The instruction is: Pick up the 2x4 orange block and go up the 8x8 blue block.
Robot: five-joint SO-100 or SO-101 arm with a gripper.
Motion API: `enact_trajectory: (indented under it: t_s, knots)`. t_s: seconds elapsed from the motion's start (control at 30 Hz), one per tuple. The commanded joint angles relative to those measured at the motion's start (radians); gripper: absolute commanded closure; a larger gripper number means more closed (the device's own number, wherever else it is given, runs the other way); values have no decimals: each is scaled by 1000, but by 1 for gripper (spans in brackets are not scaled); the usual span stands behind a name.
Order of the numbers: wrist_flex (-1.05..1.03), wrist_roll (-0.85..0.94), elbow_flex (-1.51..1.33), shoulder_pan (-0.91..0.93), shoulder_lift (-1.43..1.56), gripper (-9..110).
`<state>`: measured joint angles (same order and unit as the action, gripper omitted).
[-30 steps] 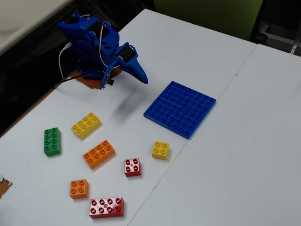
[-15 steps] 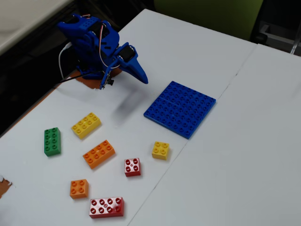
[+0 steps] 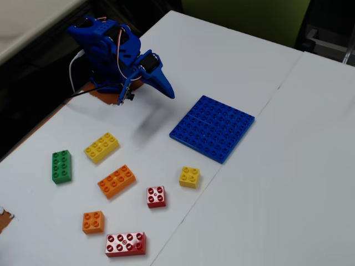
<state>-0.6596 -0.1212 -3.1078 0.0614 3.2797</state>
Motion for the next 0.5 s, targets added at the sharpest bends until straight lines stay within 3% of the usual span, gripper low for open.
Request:
enact_trajectory:
  t_s: [0.0,0.47]
  knots:
    - [-2,-3,-41,5,40,101]
    - [-5,12,-41,-8,40,97]
